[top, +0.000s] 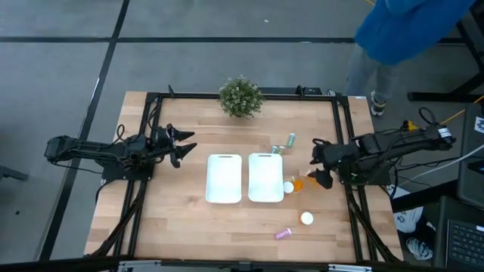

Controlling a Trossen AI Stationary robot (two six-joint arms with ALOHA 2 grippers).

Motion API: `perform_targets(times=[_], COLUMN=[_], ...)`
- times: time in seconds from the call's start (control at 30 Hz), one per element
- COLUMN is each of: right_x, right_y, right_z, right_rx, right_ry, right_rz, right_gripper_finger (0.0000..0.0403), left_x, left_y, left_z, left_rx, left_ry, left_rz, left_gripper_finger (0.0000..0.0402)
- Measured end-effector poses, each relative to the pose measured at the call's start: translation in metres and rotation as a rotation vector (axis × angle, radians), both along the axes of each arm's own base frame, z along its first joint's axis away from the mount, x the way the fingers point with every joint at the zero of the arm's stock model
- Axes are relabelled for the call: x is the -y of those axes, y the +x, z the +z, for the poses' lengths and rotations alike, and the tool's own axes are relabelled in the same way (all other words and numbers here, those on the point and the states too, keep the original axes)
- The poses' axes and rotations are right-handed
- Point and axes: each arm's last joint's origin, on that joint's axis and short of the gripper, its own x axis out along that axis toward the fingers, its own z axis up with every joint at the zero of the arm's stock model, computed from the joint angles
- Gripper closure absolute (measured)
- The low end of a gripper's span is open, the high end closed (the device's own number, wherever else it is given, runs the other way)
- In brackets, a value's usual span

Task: Pick and place medicine bottles into bin by pill shape (circle, oval)
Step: Put the orange capsule bottle into the right white bin

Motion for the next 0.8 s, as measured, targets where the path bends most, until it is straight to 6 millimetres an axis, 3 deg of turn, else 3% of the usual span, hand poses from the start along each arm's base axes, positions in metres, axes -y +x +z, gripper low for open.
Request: perform_targets(times=[0.3, 0.8], right_x=[-0.003, -0.001], right_y=[0.009, 0.008], right_z=[-0.013, -0.016], right_rx=[-0.125, -0.153], right_ry=[0.005, -0.033], right_rz=[-0.043, -0.172], right_gripper_finger=[0.0124, 0.0124], left_x=[0.0, 0.0], left_y=[0.0, 0.0], left_z=[0.0, 0.0], left_rx=[0.0, 0.001], left_ry=[0.0, 0.0], left_rz=[0.0, 0.001], left_gripper_finger=[0.0147, 0.0147])
